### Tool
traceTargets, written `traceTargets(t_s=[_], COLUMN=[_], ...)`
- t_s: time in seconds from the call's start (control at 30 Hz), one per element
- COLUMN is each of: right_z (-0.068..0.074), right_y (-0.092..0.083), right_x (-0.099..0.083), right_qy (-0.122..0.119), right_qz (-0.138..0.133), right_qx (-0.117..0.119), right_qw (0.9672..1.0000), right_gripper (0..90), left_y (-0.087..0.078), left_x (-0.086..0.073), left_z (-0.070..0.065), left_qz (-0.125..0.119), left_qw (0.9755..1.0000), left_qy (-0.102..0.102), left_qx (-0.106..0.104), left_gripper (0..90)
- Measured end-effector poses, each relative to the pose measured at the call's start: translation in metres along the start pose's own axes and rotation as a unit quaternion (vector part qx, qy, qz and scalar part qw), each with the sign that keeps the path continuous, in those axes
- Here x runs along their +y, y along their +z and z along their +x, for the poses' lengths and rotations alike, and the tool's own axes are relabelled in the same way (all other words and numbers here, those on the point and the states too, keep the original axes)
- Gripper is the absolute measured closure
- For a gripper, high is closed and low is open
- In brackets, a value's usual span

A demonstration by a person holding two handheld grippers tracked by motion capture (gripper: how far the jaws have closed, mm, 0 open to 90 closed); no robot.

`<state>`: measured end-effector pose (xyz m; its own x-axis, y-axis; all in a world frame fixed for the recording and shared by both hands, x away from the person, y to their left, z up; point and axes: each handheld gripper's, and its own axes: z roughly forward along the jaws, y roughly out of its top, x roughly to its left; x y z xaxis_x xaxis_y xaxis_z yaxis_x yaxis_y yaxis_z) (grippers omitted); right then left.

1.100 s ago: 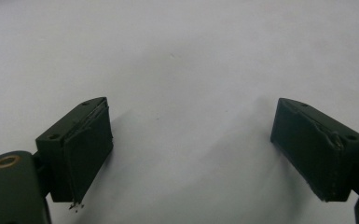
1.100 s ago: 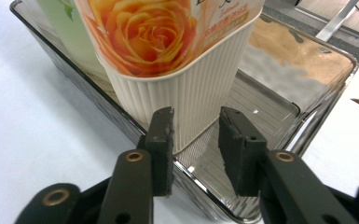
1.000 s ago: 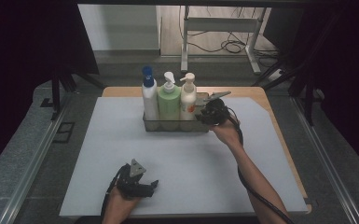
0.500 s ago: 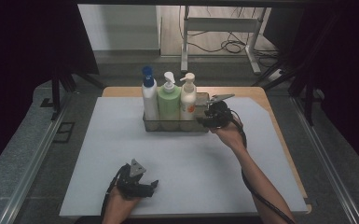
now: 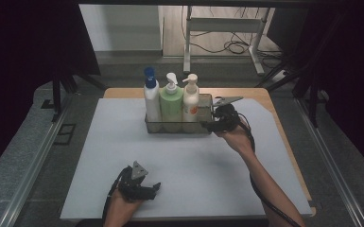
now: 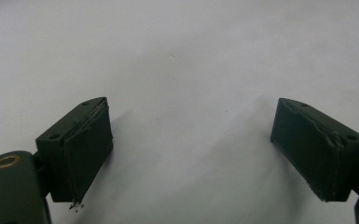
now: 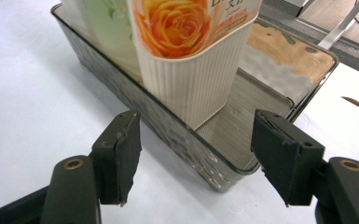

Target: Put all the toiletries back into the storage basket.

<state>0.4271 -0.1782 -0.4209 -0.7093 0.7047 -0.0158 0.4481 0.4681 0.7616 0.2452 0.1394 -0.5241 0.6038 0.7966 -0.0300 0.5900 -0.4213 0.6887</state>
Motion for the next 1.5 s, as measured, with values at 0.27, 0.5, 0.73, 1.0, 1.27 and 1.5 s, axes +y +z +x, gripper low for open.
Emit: traceTargets(t_s=[0.27, 0.5, 0.73, 1.0, 1.27, 1.5], right_z=[0.004, 0.007, 0.009, 0.013, 0.018, 0.02], right_y=[-0.008, -0.011, -0.014, -0.019, -0.026, -0.033], right_x=[-0.004, -0.008, -0.016, -0.023, -0.029, -0.038], right_qy=[-0.012, -0.019, -0.025, -0.038, -0.049, -0.047], right_qz=[0.003, 0.008, 0.017, 0.02, 0.022, 0.02], right_qx=[0.002, -0.001, 0.003, 0.011, 0.015, 0.014], right_qw=[0.9999, 0.9998, 0.9995, 0.999, 0.9984, 0.9986], right_gripper=[24.1, 16.0, 13.7, 11.1, 6.4, 3.9], left_y=[0.0, 0.0, 0.0, 0.0, 0.0, 0.0], left_x=[0.0, 0.0, 0.0, 0.0, 0.0, 0.0], left_z=[0.0, 0.0, 0.0, 0.0, 0.0, 0.0], left_qz=[-0.001, -0.001, 0.0, 0.0, 0.0, 0.0], left_qw=[1.0, 1.0, 1.0, 1.0, 1.0, 1.0], left_qy=[0.0, 0.0, 0.0, 0.0, 0.0, 0.0], left_qx=[0.0, 0.0, 0.0, 0.0, 0.0, 0.0], left_gripper=[12.0, 12.0, 12.0, 12.0, 12.0, 12.0])
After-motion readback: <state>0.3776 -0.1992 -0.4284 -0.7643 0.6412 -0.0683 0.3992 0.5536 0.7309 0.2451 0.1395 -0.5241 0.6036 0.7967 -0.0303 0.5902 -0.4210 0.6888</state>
